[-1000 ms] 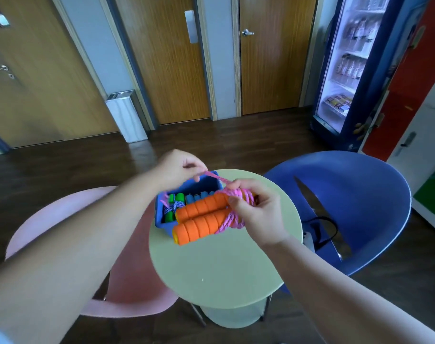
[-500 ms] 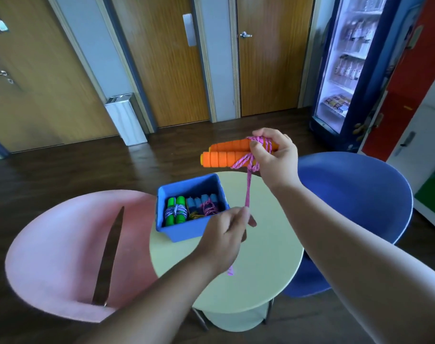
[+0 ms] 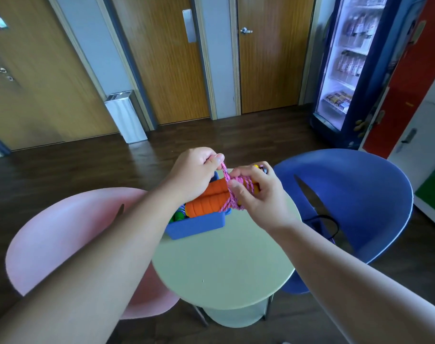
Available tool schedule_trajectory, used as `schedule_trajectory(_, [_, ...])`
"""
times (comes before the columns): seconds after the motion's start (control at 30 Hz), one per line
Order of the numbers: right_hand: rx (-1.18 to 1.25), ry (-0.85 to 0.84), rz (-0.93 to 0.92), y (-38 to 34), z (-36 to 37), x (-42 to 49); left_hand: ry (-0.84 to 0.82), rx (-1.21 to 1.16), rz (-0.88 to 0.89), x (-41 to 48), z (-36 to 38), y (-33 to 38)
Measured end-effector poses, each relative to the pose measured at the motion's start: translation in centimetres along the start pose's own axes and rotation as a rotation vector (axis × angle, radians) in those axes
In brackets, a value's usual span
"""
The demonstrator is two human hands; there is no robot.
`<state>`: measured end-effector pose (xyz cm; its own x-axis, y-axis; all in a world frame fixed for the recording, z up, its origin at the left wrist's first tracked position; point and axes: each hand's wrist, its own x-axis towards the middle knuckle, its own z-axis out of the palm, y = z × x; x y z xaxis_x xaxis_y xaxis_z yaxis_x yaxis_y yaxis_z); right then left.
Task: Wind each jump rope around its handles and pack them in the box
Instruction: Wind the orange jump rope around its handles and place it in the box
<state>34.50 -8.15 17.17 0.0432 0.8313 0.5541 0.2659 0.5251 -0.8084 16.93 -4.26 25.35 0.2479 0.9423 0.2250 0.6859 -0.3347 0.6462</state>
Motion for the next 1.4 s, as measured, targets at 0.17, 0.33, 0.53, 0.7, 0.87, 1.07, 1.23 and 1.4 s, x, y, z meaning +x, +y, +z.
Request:
schedule_trajectory(0.17, [0.032, 0.078, 0.029, -0.5, 0.8, -0.7, -0.042, 0.063, -0.009, 0.4, 0.5, 1.0])
schedule_trajectory(0.33, [0.067, -0.021, 0.048, -0.8, 0.6, -0.7, -0.084, 0.099, -0.007, 1.0, 0.4, 1.3])
schedule_trajectory(0.53, [0.077, -0.046, 0.123, -0.4, -0.3, -0.9, -0.177, -0.055, -0.002, 1.4, -0.5, -0.6])
schedule_trajectory(0.7, [0.187, 0.032, 0.247, 0.0, -1.4, -1.5, -0.23, -0.187, -0.059, 0.5, -2.4, -2.6])
schedule_trajectory(0.87, [0.157, 0.137, 0.279, 0.6, -2.5, -1.0, -0.168, -0.31, -0.093, -1.4, -3.3, -3.8])
schedule_trajectory(1.07, [0.169, 0.202, 0.279, 0.1, -2.7, -0.1, -0.017, -0.313, -0.122, -3.2, -3.3, -5.2])
schedule_trajectory(1.23, [0.186, 0.256, 0.27, -0.8, -2.0, 0.3, 0.076, -0.51, -0.228, -5.2, -0.8, -6.2])
schedule_trajectory(1.4, [0.154, 0.292, 0.266, -1.5, -1.2, 0.0, 0.134, -0.641, -0.309, -7.4, 2.6, -6.9])
